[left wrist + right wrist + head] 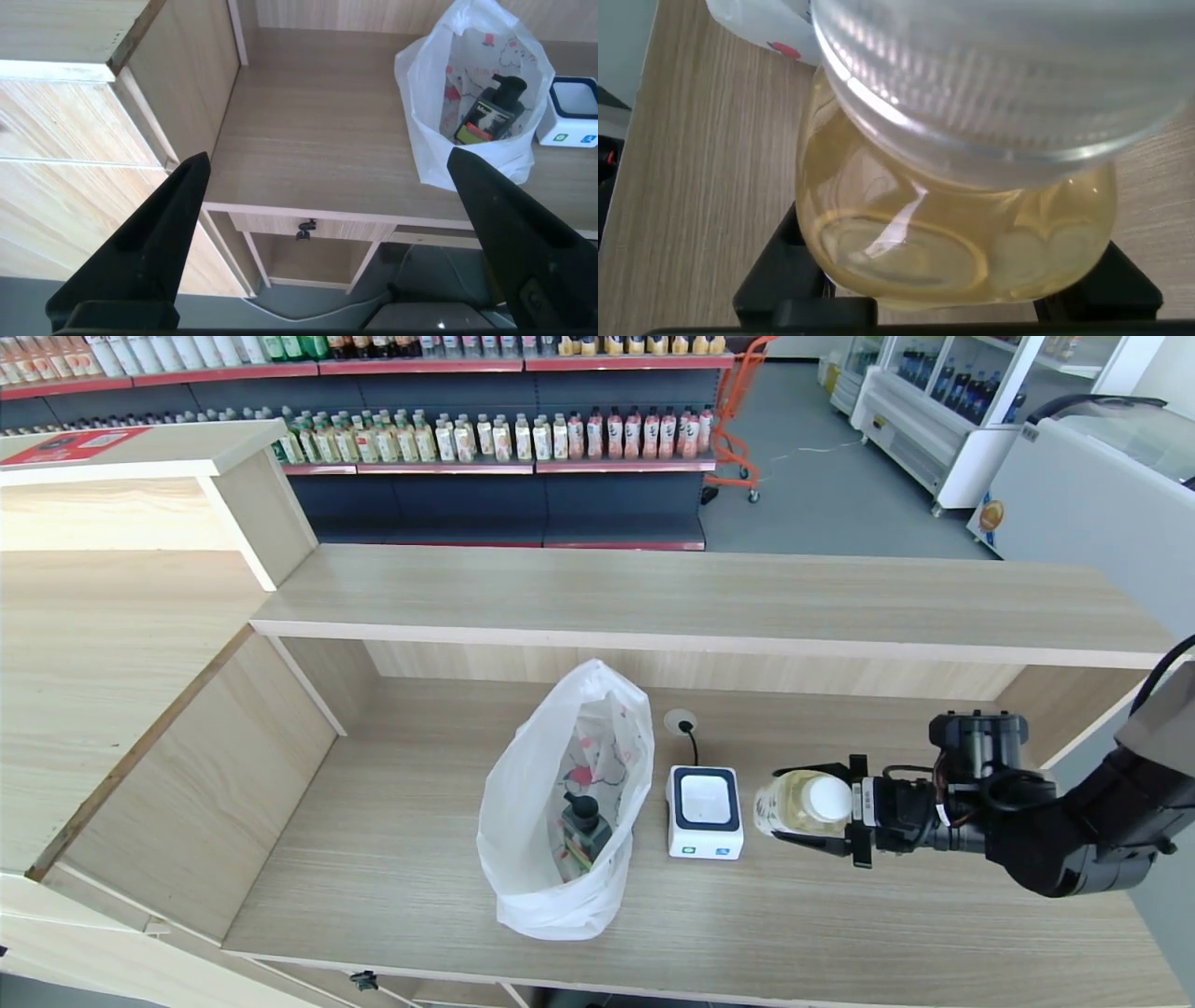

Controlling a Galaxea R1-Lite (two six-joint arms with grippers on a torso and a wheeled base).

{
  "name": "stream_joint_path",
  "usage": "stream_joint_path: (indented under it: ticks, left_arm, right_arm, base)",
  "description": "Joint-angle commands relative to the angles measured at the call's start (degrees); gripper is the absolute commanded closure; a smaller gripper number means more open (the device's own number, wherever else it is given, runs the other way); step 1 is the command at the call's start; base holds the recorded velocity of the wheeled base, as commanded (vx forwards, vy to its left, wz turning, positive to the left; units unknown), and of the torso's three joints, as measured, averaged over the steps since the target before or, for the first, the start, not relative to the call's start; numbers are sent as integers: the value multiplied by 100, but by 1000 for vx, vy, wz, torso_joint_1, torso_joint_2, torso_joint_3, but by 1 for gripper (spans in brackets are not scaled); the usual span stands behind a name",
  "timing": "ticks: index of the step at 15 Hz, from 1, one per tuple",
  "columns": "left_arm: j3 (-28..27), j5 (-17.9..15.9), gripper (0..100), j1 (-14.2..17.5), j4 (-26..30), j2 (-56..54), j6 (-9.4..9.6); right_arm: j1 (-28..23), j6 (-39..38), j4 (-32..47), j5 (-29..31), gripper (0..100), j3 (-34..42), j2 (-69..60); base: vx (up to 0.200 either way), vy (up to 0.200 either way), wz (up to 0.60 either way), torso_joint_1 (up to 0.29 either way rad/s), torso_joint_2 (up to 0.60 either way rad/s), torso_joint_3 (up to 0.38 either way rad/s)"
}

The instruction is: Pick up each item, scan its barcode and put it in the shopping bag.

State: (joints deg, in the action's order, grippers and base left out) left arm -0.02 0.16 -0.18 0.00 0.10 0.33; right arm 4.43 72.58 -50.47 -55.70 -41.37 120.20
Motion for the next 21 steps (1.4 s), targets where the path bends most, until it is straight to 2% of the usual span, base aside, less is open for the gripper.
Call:
stream_joint_path:
  ticks: [1, 3, 7, 13, 21]
  left_arm:
    - [2, 2, 0, 1, 0, -1, 2]
    - [2, 2, 0, 1, 0, -1, 2]
    - [2, 2, 0, 1, 0, -1, 2]
    - [-6, 2, 0, 1, 0, -1, 2]
    - [2, 2, 0, 1, 0, -1, 2]
  right_arm:
    - [58, 1, 2, -2, 100, -231, 214]
    - [173, -7, 2, -2, 100, -740, 417]
    - [436, 10, -16, 6, 100, -1171, 768]
    - [639, 1, -763, 50, 100, -1356, 1252]
    - [656, 1, -842, 42, 100, -1567, 1524]
  base:
    - [0, 0, 0, 0, 0, 0]
    - [0, 0, 0, 0, 0, 0]
    - [0, 0, 0, 0, 0, 0]
    - [0, 0, 0, 0, 0, 0]
    - [0, 0, 0, 0, 0, 0]
